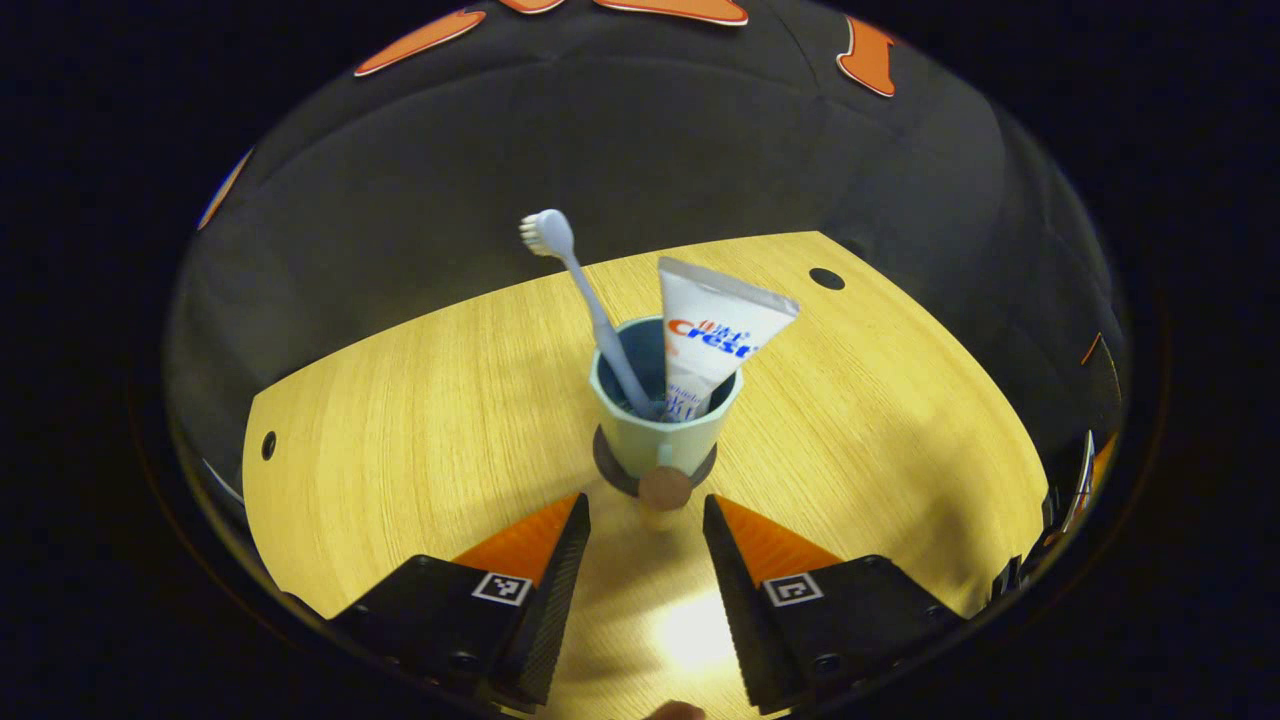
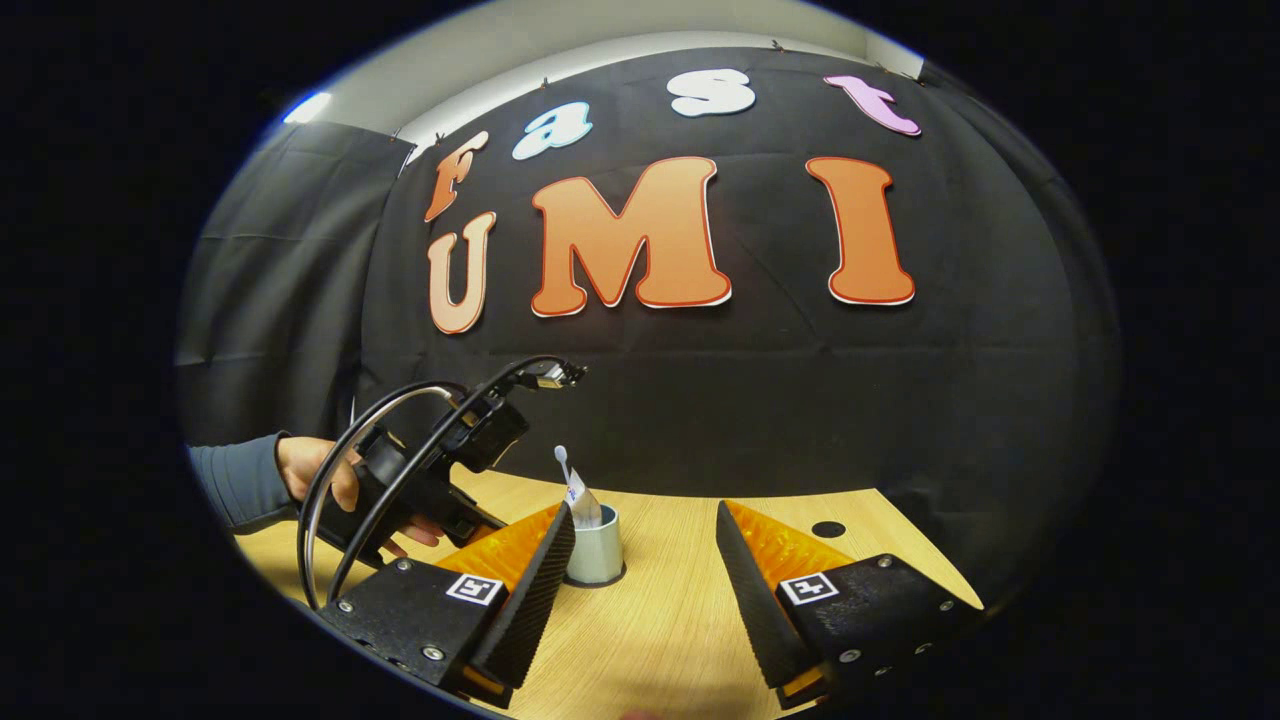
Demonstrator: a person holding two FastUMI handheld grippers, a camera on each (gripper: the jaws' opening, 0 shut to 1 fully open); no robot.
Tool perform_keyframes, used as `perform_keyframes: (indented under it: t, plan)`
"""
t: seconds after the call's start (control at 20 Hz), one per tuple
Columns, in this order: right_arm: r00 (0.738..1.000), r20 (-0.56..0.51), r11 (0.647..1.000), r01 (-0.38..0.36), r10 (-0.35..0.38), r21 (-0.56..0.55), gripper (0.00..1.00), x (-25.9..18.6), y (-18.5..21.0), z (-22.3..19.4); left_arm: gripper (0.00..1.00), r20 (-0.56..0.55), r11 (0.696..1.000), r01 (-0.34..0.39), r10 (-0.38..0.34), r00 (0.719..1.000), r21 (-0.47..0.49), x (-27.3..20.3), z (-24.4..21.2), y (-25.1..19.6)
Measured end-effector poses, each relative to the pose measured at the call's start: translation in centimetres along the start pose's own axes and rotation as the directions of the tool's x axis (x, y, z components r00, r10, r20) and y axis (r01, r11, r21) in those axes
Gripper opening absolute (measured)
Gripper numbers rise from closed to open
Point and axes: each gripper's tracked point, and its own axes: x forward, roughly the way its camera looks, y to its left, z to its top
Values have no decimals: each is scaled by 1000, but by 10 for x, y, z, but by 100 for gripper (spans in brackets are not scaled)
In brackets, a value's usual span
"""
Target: Put the toothbrush and toothpaste on the desktop into the cup, then pick up the cup and place it on the coaster on the desktop.
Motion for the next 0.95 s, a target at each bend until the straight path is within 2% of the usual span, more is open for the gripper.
perform_keyframes:
  t: [0.15,0.2,0.3,0.4,0.55,0.65,0.95]
  plan:
    - [1000,27,1000,14,-14,-22,86,-7,4,10,75,103,1000,-26,26,994,2,-26,2,10]
    - [999,39,1000,18,-17,-21,86,-10,7,14,81,143,999,-43,42,989,8,-37,2,14]
    - [998,51,1000,22,-21,-4,86,-12,13,19,94,220,994,-102,94,971,26,-54,1,21]
    - [997,65,1000,30,-31,7,86,-15,19,23,100,300,985,-164,144,943,44,-74,1,26]
    - [996,84,999,42,-40,-12,86,-25,28,28,99,427,969,-241,195,883,53,-70,-5,29]
    - [994,94,997,60,-56,-38,85,-34,30,32,99,511,967,-254,202,835,33,-72,-8,28]
    - [992,112,996,67,-60,-66,85,-60,45,36,98,700,983,-177,161,696,-50,-110,0,28]
